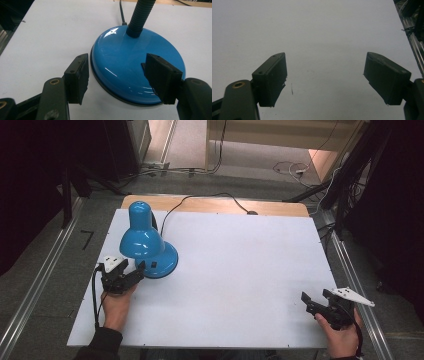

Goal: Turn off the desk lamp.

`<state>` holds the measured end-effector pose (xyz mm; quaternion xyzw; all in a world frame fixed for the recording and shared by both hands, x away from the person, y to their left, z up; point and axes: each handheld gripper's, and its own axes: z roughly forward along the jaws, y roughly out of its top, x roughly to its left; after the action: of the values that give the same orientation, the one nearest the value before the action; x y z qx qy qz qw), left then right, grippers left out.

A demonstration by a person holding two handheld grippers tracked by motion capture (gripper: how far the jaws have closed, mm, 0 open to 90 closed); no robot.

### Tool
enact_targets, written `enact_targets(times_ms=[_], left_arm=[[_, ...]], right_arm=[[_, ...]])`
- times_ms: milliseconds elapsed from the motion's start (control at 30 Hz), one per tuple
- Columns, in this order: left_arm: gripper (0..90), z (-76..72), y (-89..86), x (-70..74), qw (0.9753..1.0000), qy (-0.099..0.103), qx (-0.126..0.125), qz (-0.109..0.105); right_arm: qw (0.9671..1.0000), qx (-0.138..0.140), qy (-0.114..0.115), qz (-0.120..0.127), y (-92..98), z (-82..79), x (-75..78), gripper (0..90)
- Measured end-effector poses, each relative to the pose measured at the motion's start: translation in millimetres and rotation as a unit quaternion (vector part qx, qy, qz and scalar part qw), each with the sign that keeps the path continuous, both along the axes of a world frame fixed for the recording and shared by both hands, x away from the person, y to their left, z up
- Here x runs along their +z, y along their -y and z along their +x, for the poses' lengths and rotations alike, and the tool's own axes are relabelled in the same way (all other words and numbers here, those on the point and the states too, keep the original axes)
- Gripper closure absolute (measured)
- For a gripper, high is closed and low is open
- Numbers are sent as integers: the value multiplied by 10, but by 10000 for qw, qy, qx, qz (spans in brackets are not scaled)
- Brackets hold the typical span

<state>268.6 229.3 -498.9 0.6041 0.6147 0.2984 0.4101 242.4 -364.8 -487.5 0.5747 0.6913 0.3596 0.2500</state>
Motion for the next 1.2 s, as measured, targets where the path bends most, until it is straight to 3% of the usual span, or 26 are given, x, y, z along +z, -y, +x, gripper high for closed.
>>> enact_targets(times_ms=[333,767,1200], left_arm=[[368,-58,-11,3,10000,19,19,66],[242,-143,-37,23,9999,-84,-23,71],[187,-230,-73,51,9999,-90,-5,-62]], right_arm=[[10000,-2,6,5,4,-4,4,176],[10000,11,12,-3,2,-2,4,176],[10000,-12,8,12,4,-4,7,176]])
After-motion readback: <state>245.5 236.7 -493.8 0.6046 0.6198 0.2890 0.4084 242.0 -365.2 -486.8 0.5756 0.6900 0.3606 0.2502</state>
